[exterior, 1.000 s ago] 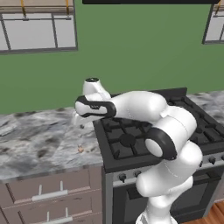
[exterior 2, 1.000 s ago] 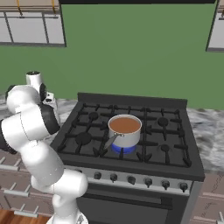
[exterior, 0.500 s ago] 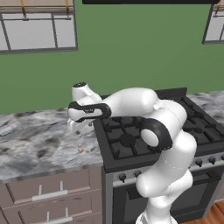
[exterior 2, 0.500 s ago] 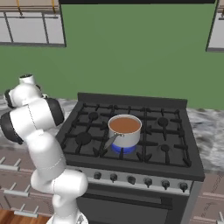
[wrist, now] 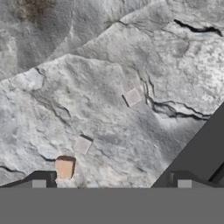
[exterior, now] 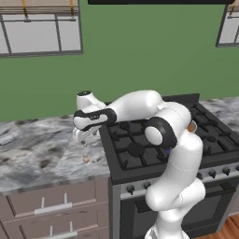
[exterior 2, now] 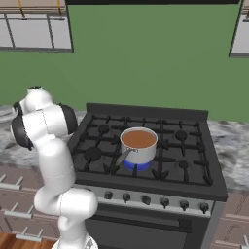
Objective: Pick up the sugar cube(s) and place them in the saucepan with hot chocolate.
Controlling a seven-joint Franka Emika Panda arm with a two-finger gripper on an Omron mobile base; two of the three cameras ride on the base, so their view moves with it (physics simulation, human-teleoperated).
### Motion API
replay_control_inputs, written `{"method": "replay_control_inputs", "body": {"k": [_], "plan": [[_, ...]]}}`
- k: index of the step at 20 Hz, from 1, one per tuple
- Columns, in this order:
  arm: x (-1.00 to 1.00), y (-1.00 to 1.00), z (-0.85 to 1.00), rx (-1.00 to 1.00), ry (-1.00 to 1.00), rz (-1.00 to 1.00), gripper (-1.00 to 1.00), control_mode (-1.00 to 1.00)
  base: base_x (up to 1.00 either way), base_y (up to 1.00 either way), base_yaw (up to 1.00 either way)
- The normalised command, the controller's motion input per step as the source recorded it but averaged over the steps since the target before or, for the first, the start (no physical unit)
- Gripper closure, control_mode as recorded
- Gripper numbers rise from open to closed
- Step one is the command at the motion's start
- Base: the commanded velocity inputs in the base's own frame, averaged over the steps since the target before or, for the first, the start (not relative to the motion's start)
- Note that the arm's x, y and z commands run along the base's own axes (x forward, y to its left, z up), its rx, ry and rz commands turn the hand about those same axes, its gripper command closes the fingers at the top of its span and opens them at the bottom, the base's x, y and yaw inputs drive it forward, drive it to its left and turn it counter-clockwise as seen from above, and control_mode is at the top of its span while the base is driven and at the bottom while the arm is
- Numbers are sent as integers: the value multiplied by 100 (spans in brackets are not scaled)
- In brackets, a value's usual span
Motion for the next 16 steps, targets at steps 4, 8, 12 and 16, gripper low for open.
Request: {"method": "replay_control_inputs", "body": {"k": [4, 8, 12, 16], "plan": [[42, 0, -14, -1, 3, 2, -100, -100, 0, 0, 0], [31, 0, -3, -3, 1, 0, -100, -100, 0, 0, 0], [25, 11, -12, -3, 0, 0, -100, -100, 0, 0, 0], [15, 7, -23, -4, 0, 0, -100, -100, 0, 0, 0]]}}
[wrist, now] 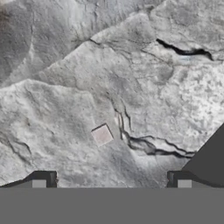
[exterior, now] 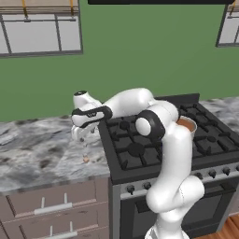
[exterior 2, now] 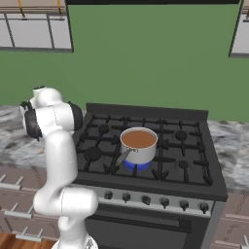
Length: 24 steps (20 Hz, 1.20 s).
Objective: Pick up the sugar cube(s) and place them in the saucepan with hot chocolate.
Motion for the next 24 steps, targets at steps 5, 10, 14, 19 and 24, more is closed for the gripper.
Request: {"method": "replay_control_inputs", "body": {"k": [5, 10, 14, 19, 24], "plan": [[8, 4, -38, -1, 0, 0, -100, -100, 0, 0, 0], [4, 7, -40, 0, 0, 0, -100, -100, 0, 0, 0], [9, 18, -24, 0, 0, 1, -100, -100, 0, 0, 0], [8, 5, -22, 0, 0, 3, -100, -100, 0, 0, 0], [4, 0, -22, 0, 0, 3, -100, -100, 0, 0, 0]]}}
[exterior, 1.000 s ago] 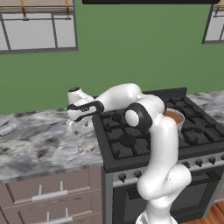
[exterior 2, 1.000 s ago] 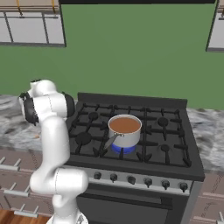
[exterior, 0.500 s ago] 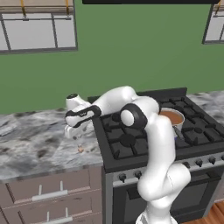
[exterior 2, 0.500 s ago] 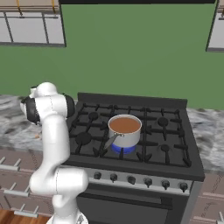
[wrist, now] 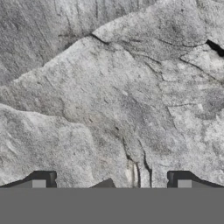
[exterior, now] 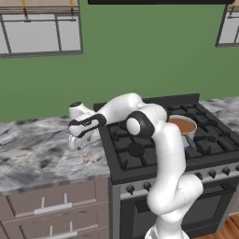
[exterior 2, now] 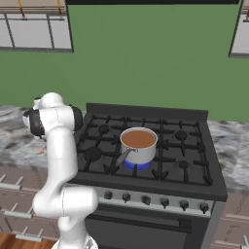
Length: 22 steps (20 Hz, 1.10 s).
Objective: Pick up the sugar cube(s) and place them in the saucepan with hot chocolate.
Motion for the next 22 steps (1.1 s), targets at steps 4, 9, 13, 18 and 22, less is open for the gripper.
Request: {"method": "replay_control_inputs", "body": {"k": [4, 9, 13, 18, 22], "plan": [[-1, 0, -26, 0, 0, 0, -100, -100, 0, 0, 0], [-15, 0, -18, 1, 0, 0, -100, -100, 0, 0, 0], [-18, -2, -14, 0, 0, 0, -100, -100, 0, 0, 0], [-6, 0, -13, 0, 0, 0, -100, -100, 0, 0, 0], [0, -5, -6, 0, 0, 0, -100, -100, 0, 0, 0]]}}
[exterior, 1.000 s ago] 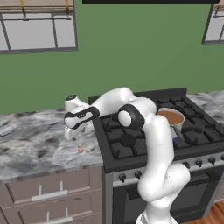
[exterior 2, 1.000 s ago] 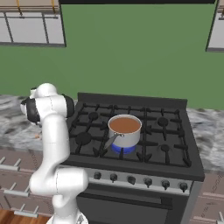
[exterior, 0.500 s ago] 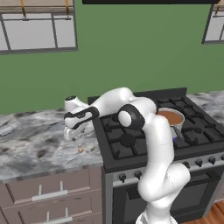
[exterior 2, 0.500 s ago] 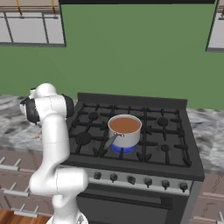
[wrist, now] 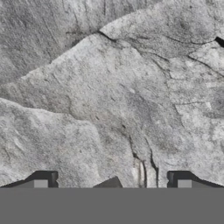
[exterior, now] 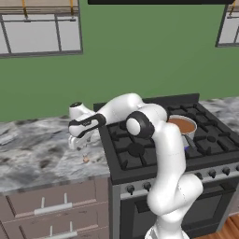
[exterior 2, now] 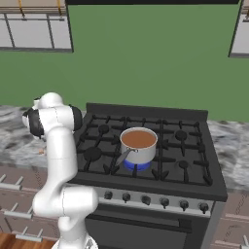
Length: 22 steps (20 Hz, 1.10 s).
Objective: Pick up the sugar cube(s) and place them in the saucepan with hot chocolate.
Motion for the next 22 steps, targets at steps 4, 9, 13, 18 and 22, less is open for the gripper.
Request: {"method": "replay_control_inputs", "body": {"k": [4, 9, 13, 18, 22], "plan": [[0, -12, -8, 0, 0, 0, -100, -100, 0, 0, 0], [-1, -13, -12, 0, 0, 0, -100, -100, 0, 0, 0], [-7, -4, -12, 0, 0, 0, -100, -100, 0, 0, 0], [-16, -4, -12, 0, 0, 0, -100, -100, 0, 0, 0], [-16, -4, -14, 0, 0, 0, -100, -100, 0, 0, 0]]}}
